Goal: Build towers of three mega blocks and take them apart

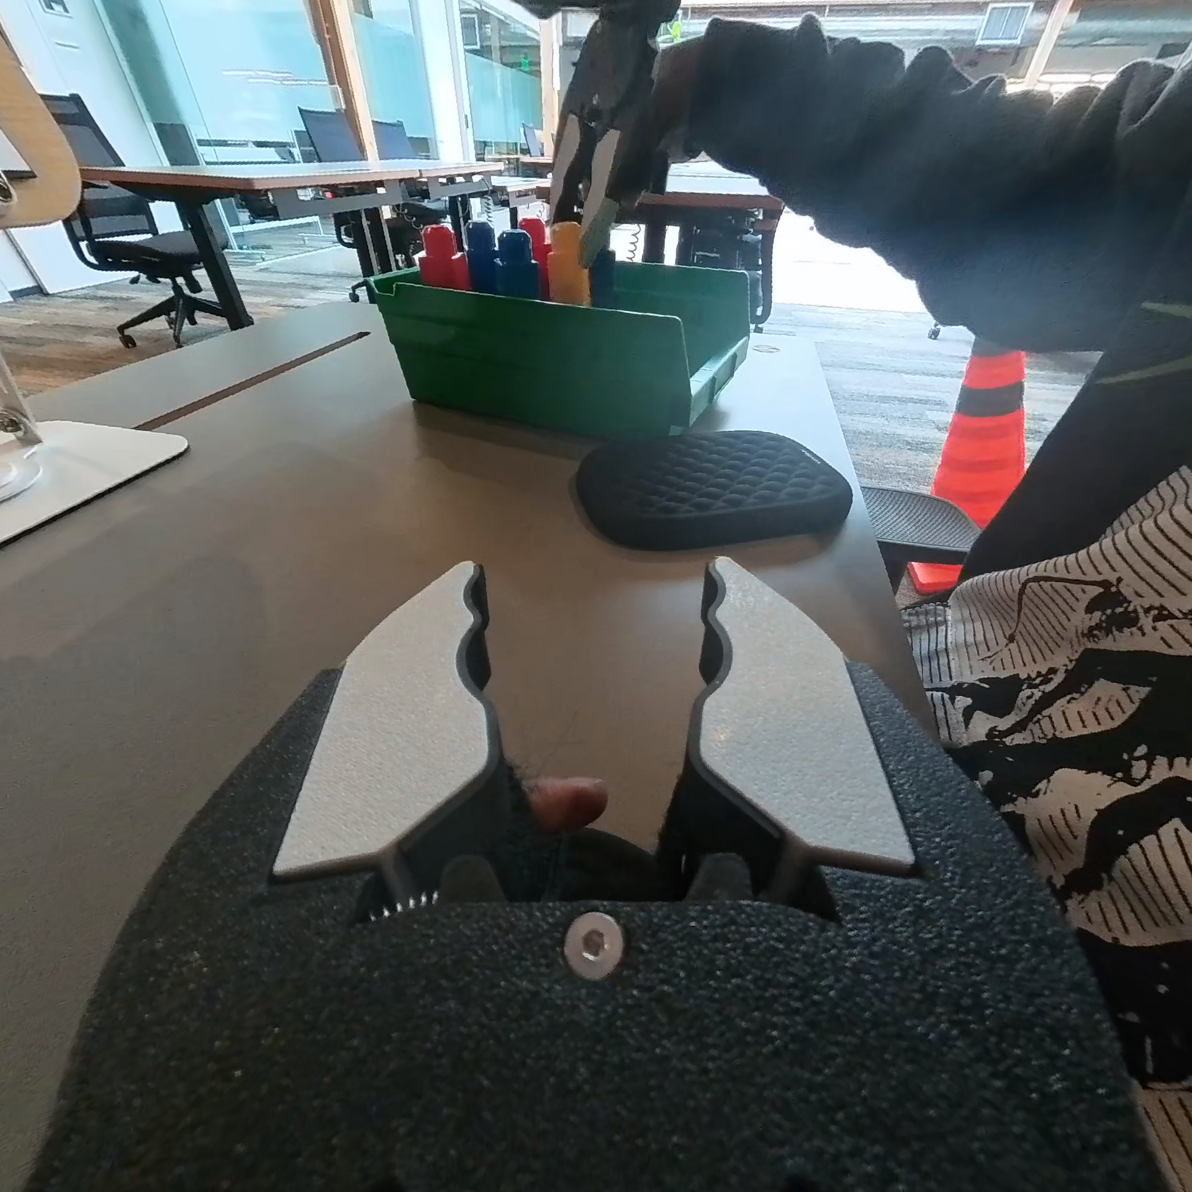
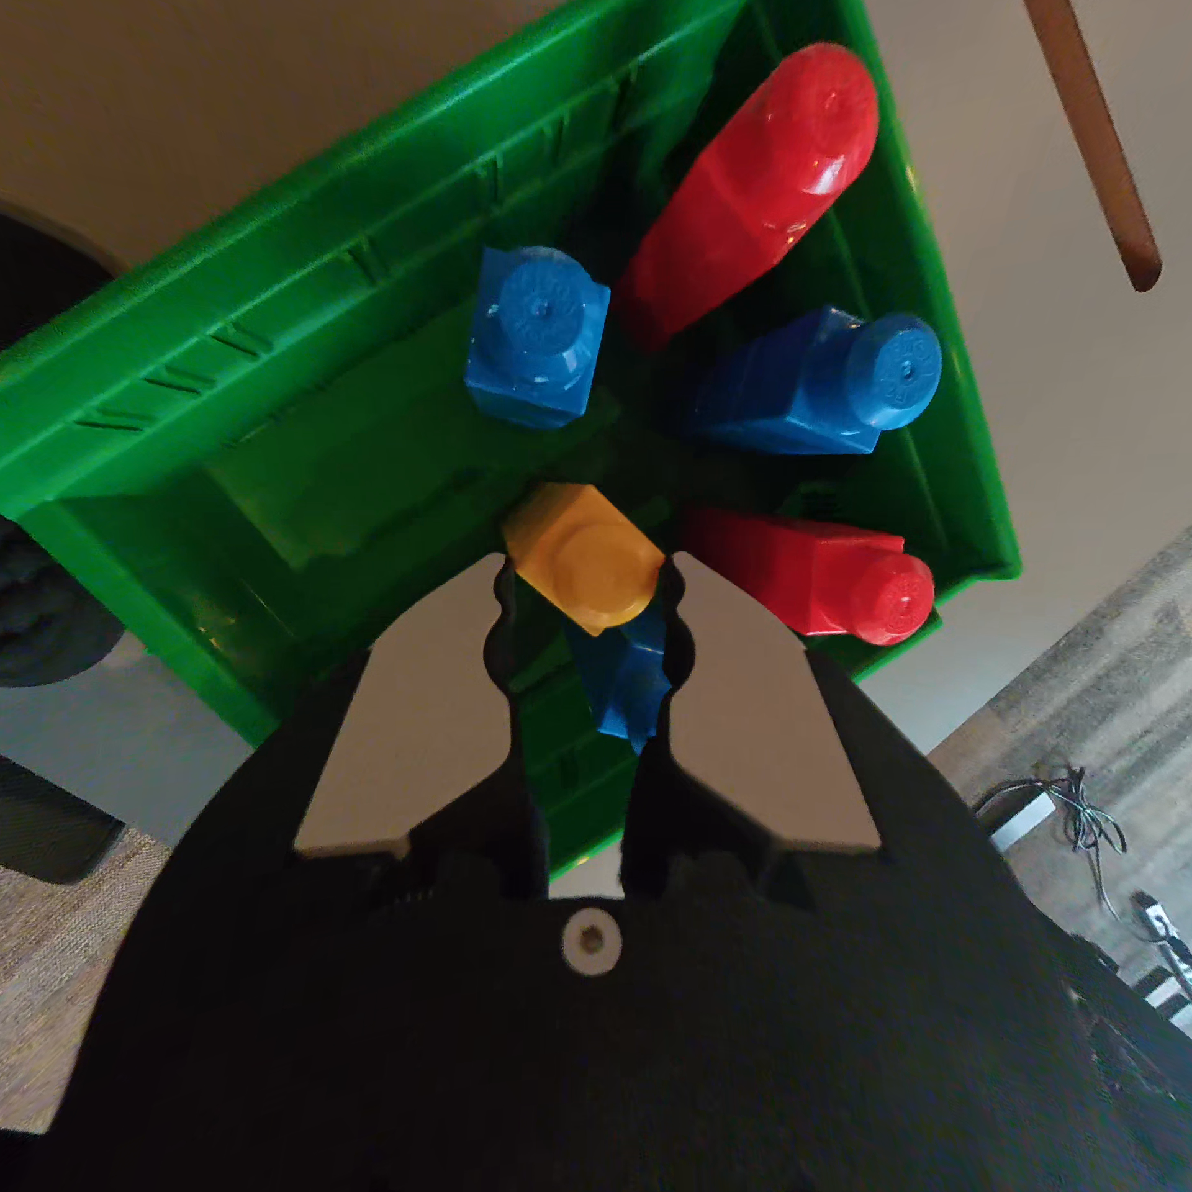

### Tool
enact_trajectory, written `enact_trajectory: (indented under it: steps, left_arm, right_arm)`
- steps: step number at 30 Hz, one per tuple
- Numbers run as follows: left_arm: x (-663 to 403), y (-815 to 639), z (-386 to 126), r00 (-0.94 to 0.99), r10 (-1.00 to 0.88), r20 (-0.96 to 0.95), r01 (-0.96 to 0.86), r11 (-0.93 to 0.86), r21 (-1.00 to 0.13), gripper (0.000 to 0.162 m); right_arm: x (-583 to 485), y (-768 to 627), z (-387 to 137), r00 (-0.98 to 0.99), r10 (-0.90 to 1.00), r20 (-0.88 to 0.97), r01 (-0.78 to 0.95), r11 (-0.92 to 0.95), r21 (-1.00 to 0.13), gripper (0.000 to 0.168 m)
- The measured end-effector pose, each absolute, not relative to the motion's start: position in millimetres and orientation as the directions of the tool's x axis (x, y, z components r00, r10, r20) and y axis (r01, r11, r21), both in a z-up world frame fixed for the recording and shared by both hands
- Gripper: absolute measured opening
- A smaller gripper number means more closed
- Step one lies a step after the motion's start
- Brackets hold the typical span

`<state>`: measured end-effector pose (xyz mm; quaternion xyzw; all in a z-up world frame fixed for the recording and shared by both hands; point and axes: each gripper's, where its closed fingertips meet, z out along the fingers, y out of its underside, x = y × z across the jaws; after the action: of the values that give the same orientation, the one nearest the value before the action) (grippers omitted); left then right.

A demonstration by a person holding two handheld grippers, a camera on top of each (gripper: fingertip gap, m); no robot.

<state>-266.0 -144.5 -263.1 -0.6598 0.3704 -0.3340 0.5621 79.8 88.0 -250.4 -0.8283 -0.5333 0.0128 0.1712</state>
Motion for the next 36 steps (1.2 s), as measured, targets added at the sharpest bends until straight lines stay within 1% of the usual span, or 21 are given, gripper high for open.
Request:
enact_trajectory:
  steps: [4, 10, 17, 21, 26, 28, 32, 34, 36]
  left_arm:
    - [-265.8, -144.8, -263.2, 0.502, -0.865, 0.020, -0.116, -0.090, -0.989, 0.063]
    - [-265.6, -144.8, -263.6, 0.502, -0.865, 0.019, -0.119, -0.091, -0.989, 0.063]
    - [-265.6, -144.6, -263.8, 0.501, -0.865, 0.021, -0.119, -0.093, -0.989, 0.063]
    - [-265.4, -144.7, -263.7, 0.500, -0.866, 0.021, -0.119, -0.093, -0.989, 0.063]
    - [-265.1, -145.0, -263.7, 0.499, -0.867, 0.017, -0.121, -0.090, -0.989, 0.063]
    - [-264.9, -145.2, -263.7, 0.498, -0.867, 0.015, -0.122, -0.087, -0.989, 0.063]
    - [-264.3, -145.4, -264.0, 0.496, -0.868, 0.011, -0.126, -0.085, -0.988, 0.063]
    - [-264.3, -145.3, -263.8, 0.498, -0.867, 0.011, -0.125, -0.084, -0.989, 0.063]
    - [-264.5, -145.2, -263.4, 0.499, -0.866, 0.009, -0.124, -0.082, -0.989, 0.063]
  right_arm:
    - [82.9, 89.5, -250.8, 0.443, 0.879, 0.176, 0.878, -0.386, -0.284, 0.042]
    - [81.7, 95.4, -248.8, 0.501, 0.845, 0.187, 0.845, -0.430, -0.319, 0.042]
    - [78.8, 94.2, -251.2, 0.484, 0.854, 0.188, 0.862, -0.429, -0.269, 0.042]
    - [78.8, 96.2, -247.1, 0.497, 0.844, 0.203, 0.856, -0.439, -0.272, 0.051]
    - [74.1, 97.4, -221.0, 0.543, 0.800, 0.256, 0.819, -0.438, -0.370, 0.059]
    - [64.8, 93.8, -201.9, 0.572, 0.769, 0.288, 0.787, -0.415, -0.456, 0.062]
    - [17.9, 66.3, -152.7, 0.574, 0.753, 0.322, 0.685, -0.225, -0.693, 0.064]
    - [-9.3, 44.1, -133.6, 0.555, 0.770, 0.315, 0.615, -0.125, -0.778, 0.062]
    - [-35.1, 20.1, -123.4, 0.524, 0.801, 0.288, 0.552, -0.062, -0.831, 0.062]
